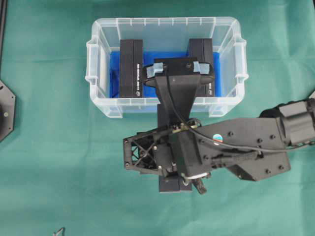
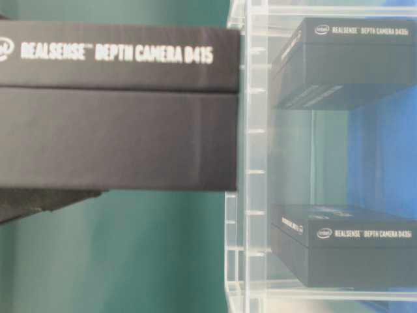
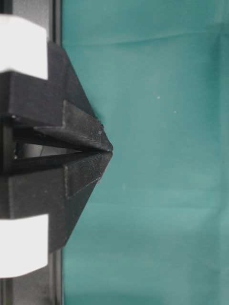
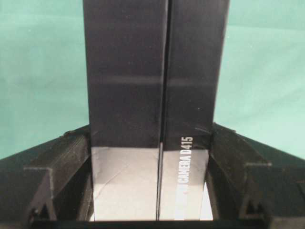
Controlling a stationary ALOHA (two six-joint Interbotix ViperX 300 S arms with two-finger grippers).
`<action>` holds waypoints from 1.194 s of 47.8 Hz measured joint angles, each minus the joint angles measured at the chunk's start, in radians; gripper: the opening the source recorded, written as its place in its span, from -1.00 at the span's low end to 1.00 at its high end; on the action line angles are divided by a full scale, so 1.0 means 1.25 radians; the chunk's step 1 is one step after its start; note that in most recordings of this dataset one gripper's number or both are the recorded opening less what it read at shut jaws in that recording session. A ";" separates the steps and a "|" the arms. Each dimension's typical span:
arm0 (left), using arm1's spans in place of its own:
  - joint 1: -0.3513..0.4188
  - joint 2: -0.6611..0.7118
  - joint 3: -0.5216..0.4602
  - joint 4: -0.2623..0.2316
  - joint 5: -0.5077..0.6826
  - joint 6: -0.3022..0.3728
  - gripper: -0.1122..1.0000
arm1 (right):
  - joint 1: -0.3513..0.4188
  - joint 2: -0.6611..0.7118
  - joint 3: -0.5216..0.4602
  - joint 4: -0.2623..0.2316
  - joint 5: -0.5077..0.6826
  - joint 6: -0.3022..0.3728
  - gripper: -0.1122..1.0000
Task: Take the box out of the case with the right arm.
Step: 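Carry the box over the front wall of the case toward the table, then lower the box onto the green cloth in front of the case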
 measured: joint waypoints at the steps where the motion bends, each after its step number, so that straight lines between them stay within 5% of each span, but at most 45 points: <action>1: 0.000 0.000 0.000 -0.001 0.000 0.000 -0.80 | 0.000 0.000 0.000 0.000 -0.001 0.000 0.38; 27: 0.000 -0.002 0.000 -0.001 0.000 0.001 -0.80 | 0.000 0.047 0.037 0.011 -0.053 0.002 0.38; 57: 0.000 0.001 0.000 -0.001 0.000 0.001 -0.80 | -0.001 0.048 0.351 0.048 -0.363 0.043 0.38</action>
